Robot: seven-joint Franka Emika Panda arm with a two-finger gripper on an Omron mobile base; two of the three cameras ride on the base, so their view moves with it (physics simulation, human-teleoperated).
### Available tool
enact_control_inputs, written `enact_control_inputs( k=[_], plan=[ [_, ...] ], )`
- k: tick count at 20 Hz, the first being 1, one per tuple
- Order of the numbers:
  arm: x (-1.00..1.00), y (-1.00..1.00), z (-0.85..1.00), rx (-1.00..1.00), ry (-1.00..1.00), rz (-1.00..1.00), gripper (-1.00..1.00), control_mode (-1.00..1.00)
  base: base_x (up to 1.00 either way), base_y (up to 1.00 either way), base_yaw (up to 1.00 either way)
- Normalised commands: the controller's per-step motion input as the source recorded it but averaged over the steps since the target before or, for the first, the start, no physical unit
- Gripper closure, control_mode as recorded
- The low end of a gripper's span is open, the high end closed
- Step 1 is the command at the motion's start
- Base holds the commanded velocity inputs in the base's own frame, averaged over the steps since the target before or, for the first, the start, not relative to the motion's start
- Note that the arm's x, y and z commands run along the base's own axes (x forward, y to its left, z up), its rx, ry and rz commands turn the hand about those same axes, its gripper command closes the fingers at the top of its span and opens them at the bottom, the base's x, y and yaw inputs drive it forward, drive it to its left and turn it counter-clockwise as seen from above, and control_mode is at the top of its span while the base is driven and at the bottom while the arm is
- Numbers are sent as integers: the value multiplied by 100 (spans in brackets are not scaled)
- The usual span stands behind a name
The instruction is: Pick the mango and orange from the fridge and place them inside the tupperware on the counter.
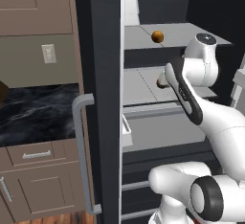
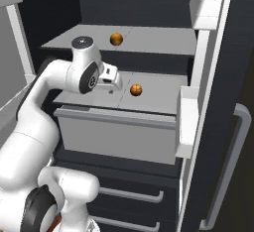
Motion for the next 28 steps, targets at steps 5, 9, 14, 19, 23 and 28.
enact_control_inputs(
  k=[5, 9, 14, 19, 23, 28],
  plan=[
    [50, -14, -6, -27, 10, -3, -100, -100, 0, 0, 0],
    [25, -25, -16, 0, 0, 0, -100, -100, 0, 0, 0],
    [37, -34, -16, 7, 0, 0, -100, -100, 0, 0, 0],
    [38, -27, -27, 11, 0, 0, -100, -100, 0, 0, 0],
    [42, -18, -18, 16, 0, 0, -100, -100, 0, 0, 0],
    [46, -12, -13, 15, 0, 0, -100, -100, 0, 0, 0]
  ],
)
